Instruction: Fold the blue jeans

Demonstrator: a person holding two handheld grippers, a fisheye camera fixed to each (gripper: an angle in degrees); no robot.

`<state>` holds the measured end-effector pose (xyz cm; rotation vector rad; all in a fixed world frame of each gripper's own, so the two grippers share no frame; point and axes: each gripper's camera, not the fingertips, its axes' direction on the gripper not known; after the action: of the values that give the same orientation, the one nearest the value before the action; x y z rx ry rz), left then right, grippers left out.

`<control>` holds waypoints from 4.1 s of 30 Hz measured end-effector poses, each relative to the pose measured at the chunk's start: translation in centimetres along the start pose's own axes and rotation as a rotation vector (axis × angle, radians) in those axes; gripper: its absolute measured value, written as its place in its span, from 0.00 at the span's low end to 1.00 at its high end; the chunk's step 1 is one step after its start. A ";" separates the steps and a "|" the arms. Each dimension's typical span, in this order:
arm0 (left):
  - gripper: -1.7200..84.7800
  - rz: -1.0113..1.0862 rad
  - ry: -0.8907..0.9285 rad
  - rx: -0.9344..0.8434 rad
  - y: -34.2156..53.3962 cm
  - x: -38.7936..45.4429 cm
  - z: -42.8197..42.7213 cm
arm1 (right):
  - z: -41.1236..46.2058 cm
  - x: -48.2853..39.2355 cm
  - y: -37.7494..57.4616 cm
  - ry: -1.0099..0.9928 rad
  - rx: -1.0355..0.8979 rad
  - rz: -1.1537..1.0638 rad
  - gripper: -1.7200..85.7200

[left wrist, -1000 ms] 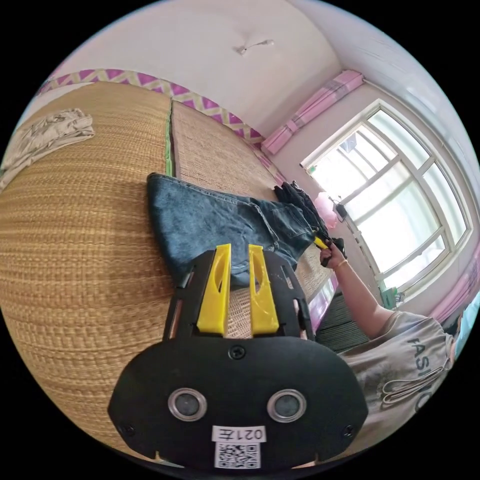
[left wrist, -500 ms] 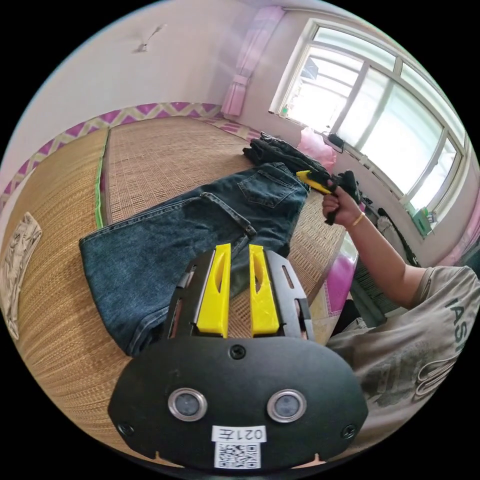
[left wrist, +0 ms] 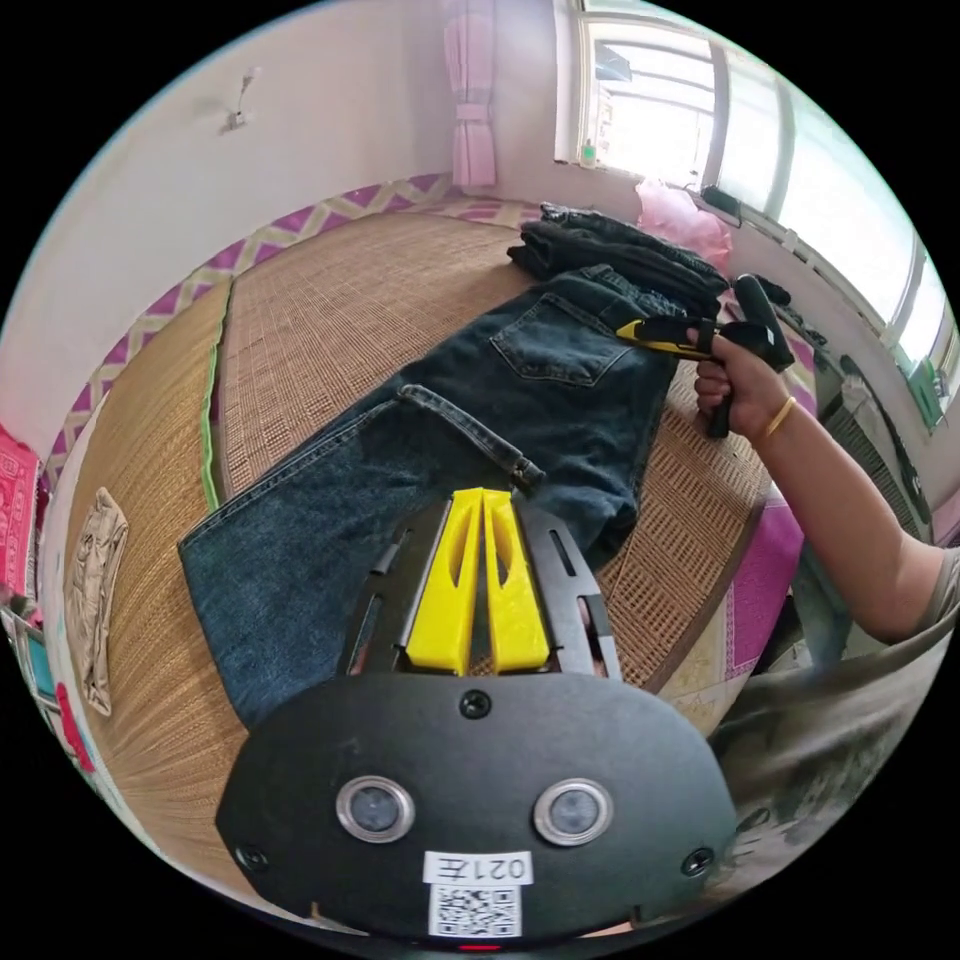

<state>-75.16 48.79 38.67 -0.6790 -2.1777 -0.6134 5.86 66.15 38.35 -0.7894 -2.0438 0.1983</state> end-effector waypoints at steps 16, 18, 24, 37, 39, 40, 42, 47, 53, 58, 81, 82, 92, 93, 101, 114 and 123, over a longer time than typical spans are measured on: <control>0.13 0.107 0.100 -0.141 -0.6 -0.2 5.7 | 2.9 -7.7 2.1 0.246 -0.035 -0.084 0.01; 0.13 0.102 0.101 -0.163 0.4 -0.9 6.6 | 3.1 -8.5 2.2 0.264 -0.037 -0.092 0.01; 0.09 0.080 0.097 -0.151 3.8 -3.9 7.6 | 3.8 -11.3 2.6 0.327 -0.049 -0.122 0.01; 0.01 -0.427 0.182 0.496 31.7 -28.7 -15.0 | 4.7 -16.5 2.3 0.400 -0.078 -0.157 0.01; 0.01 -0.545 0.069 0.549 41.2 -35.1 -19.7 | 5.2 -17.7 2.3 0.449 -0.082 -0.179 0.01; 0.01 -0.581 0.041 0.555 43.6 -36.5 -20.5 | 5.6 -18.7 2.4 0.491 -0.084 -0.200 0.01; 0.01 -0.741 -0.050 0.565 53.7 -42.2 -22.0 | 6.0 -20.0 2.4 0.542 -0.085 -0.225 0.01; 0.01 -1.024 0.008 0.436 71.1 -51.2 -16.5 | 6.9 -22.4 2.2 0.629 -0.088 -0.272 0.01; 0.01 -1.177 0.210 0.500 81.7 -53.6 -8.9 | 6.8 -23.8 1.2 0.630 -0.090 -0.272 0.01; 0.01 -1.195 0.278 0.483 83.8 -55.1 -6.6 | 6.9 -25.8 -0.1 0.686 -0.113 -0.377 0.01; 0.11 -0.217 -0.008 0.136 52.6 -46.4 -5.1 | 17.0 -33.3 -17.9 0.388 -0.797 -1.301 0.07; 0.11 -0.196 -0.005 0.121 51.5 -46.1 -4.5 | 16.7 -33.1 -18.3 0.385 -0.789 -1.304 0.03; 0.14 0.013 -0.008 -0.067 38.9 -41.7 4.9 | 9.0 -32.5 -19.6 0.236 -0.638 -1.350 0.01; 0.14 0.019 -0.005 -0.085 38.0 -41.7 5.9 | 7.9 -32.3 -19.7 0.228 -0.613 -1.350 0.01; 0.02 0.055 -0.032 -0.154 36.1 -40.3 7.4 | 2.2 -31.2 -19.4 0.202 -0.507 -1.353 0.01; 0.01 0.156 0.082 0.311 57.0 -20.7 -19.7 | -19.4 -26.7 -4.5 0.034 -0.412 -1.394 0.01; 0.01 -0.310 0.441 0.336 73.4 -18.4 -7.1 | -16.3 -13.6 7.4 0.114 -0.556 -1.012 0.01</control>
<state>-14.32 94.01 43.82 -0.0187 -1.9099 -0.4795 27.55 61.20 35.13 0.0129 -2.1515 -0.9831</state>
